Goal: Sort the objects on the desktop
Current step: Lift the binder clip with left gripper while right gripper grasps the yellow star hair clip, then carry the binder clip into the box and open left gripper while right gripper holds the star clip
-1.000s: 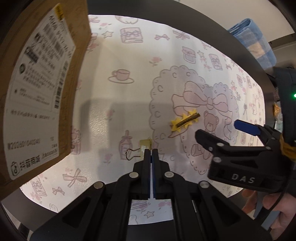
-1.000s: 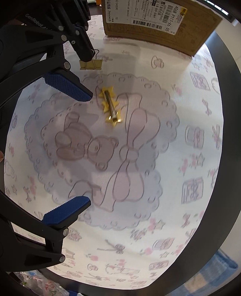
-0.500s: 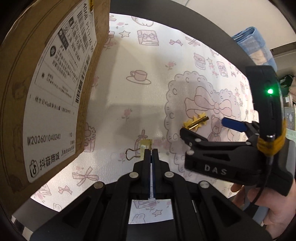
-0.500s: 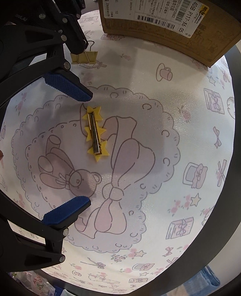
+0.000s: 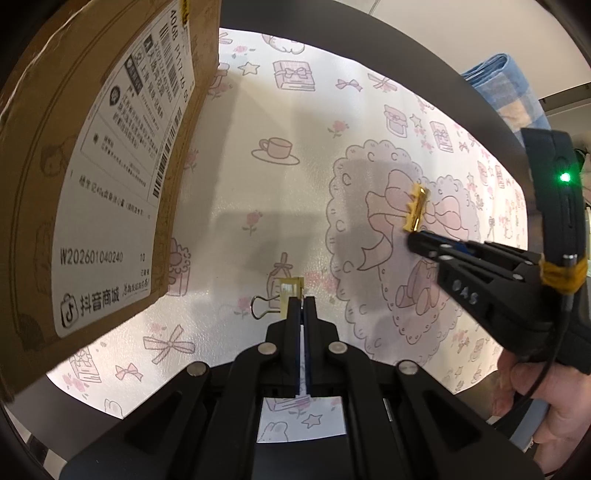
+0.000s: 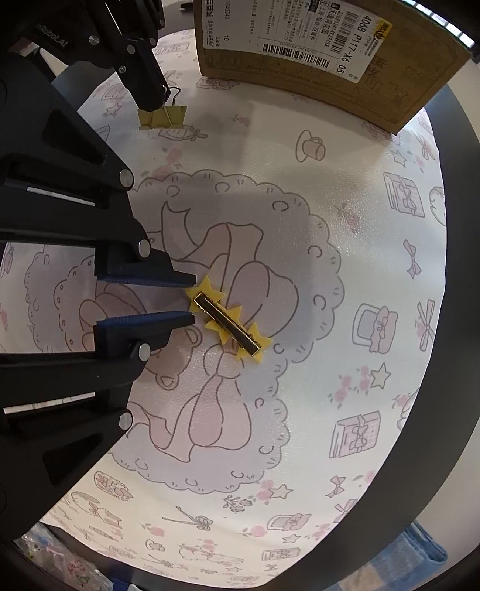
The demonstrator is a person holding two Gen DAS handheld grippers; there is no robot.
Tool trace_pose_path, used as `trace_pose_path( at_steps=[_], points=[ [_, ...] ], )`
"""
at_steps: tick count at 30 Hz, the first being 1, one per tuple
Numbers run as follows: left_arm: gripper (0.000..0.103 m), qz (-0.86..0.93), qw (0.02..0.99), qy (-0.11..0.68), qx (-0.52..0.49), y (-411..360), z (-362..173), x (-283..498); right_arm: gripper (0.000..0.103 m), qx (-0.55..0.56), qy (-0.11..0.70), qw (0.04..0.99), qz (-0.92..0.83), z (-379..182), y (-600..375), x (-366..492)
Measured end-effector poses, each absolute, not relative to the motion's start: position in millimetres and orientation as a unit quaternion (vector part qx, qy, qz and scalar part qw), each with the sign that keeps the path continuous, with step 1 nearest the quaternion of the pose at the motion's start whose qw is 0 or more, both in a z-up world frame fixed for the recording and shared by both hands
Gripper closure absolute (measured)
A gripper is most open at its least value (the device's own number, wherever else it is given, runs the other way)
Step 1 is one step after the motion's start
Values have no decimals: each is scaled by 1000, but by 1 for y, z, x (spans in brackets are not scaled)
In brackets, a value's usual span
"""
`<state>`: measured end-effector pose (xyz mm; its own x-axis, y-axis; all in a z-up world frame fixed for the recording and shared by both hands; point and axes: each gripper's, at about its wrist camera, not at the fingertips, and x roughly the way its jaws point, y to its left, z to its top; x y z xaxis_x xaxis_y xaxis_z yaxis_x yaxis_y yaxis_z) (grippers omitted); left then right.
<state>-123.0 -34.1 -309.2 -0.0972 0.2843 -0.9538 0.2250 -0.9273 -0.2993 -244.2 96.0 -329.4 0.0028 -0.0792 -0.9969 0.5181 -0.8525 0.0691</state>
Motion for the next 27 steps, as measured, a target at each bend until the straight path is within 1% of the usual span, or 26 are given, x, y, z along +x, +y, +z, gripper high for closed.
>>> trace_pose_path(
  at_steps=[6,9,10,11,12,13,16,17,18,19,20,21,22,27],
  points=[
    [102,716,25,-190,-672,-27,-312,-124,102,675,149,220,-689,-325,108,-252],
    [102,715,25,-191,-672,-24,-314,-126,96,673,141,207,-696,-321,110,-263],
    [102,715,25,-192,-672,-24,-314,-127,77,672,138,203,-699,-319,111,-267],
    [102,714,26,-192,-672,-23,-314,-127,45,671,135,198,-701,-318,111,-271],
    [102,714,27,-192,-672,-23,-314,-128,34,669,132,194,-705,-317,111,-276],
    [102,714,28,-192,-673,-22,-314,-129,31,666,129,190,-709,-317,110,-280],
    [102,714,32,-190,-673,-20,-313,-132,33,667,126,189,-710,-320,105,-291],
    [102,714,34,-190,-673,-19,-313,-133,43,669,128,187,-708,-324,104,-294],
    [102,713,35,-189,-674,-18,-313,-134,51,676,130,185,-701,-330,103,-297],
    [102,713,36,-189,-674,-18,-314,-136,57,675,133,184,-702,-332,102,-298],
    [102,713,38,-190,-674,-17,-314,-137,67,672,136,185,-704,-333,101,-300],
    [102,713,39,-189,-674,-17,-314,-138,70,670,138,186,-705,-334,101,-301],
    [102,713,40,-189,-674,-16,-314,-139,82,668,138,188,-706,-336,102,-302],
    [102,713,42,-188,-674,-15,-313,-140,83,674,126,196,-701,-345,113,-307]
  ],
)
